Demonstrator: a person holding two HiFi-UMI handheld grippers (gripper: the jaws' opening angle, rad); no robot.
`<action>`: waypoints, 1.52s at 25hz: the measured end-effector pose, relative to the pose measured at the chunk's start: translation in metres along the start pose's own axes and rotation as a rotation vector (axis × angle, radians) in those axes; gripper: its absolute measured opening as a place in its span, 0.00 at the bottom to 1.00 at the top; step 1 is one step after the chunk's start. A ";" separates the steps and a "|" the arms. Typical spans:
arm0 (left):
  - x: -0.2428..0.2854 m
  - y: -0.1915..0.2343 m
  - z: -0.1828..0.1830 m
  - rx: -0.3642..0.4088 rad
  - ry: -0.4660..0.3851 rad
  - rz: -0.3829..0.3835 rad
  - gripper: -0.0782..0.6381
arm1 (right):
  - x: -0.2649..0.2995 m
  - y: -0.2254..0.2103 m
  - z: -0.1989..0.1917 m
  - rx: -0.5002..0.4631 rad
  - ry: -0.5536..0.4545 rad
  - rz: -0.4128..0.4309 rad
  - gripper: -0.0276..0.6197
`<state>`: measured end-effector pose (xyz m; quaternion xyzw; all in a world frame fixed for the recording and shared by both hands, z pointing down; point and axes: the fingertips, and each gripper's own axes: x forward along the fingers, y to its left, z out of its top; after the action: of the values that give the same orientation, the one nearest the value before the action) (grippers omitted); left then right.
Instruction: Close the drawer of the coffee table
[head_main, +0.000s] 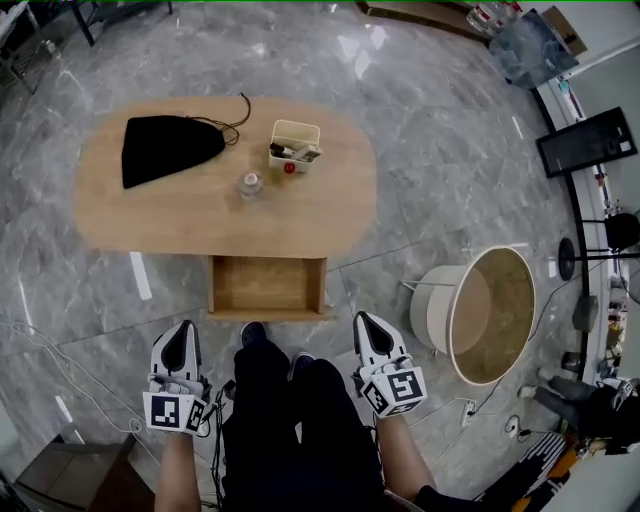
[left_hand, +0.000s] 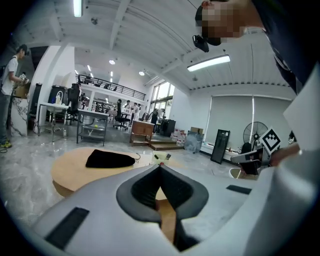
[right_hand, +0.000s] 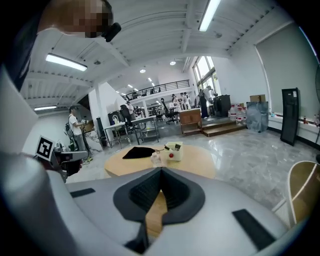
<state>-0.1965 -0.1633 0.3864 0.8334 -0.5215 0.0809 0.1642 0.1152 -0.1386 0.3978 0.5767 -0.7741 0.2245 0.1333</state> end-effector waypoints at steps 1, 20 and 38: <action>0.005 0.004 -0.021 0.004 -0.002 0.002 0.14 | 0.009 -0.007 -0.020 -0.009 -0.003 0.004 0.08; 0.038 0.044 -0.301 0.109 -0.124 0.065 0.14 | 0.078 -0.062 -0.287 -0.119 -0.148 0.086 0.08; 0.045 0.017 -0.352 0.127 -0.133 0.042 0.14 | 0.083 -0.038 -0.341 -0.072 -0.162 0.057 0.08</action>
<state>-0.1788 -0.0820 0.7317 0.8344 -0.5426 0.0618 0.0742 0.1087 -0.0456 0.7384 0.5653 -0.8061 0.1528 0.0847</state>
